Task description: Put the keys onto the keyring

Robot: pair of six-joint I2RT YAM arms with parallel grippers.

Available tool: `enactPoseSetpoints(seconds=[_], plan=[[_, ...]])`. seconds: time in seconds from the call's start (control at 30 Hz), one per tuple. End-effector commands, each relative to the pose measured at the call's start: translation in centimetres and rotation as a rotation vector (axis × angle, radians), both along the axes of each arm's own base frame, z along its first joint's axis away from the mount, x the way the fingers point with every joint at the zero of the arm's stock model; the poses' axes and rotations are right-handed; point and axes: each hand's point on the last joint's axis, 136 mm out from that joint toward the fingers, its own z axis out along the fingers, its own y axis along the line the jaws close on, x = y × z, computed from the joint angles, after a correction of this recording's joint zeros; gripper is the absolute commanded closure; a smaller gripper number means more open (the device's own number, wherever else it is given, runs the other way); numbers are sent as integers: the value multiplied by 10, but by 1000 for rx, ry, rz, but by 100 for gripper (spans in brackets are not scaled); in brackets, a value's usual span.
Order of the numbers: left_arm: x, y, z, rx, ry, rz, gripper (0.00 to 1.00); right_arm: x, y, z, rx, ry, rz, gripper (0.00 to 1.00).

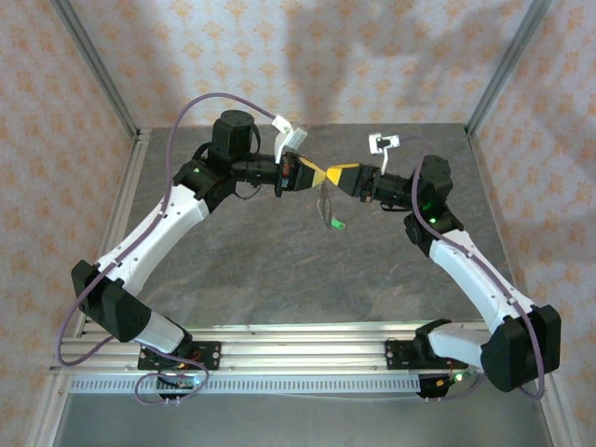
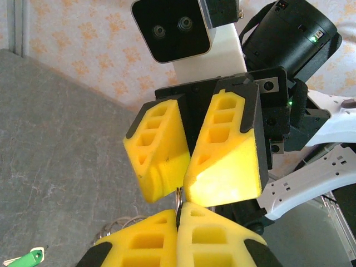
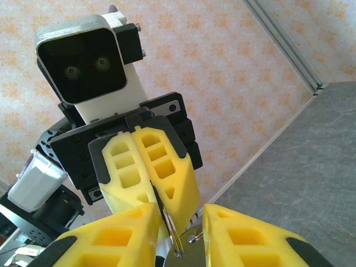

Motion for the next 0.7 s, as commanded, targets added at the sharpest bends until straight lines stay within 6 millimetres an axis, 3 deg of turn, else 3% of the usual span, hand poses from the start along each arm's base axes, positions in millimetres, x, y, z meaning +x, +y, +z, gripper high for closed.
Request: enactPoseSetpoints(seconds=[0.0,0.37,0.67], plan=[[-6,-1,24,-43,-91,-27,100,-13,2,0,-8,-35,37,74],[-5,-2,23,-42,-87,-33,100,-13,2,-2,-4,-33,39,77],[-7,-4,20,-40,-73,-51,100,-7,3,12,13,-62,28,79]])
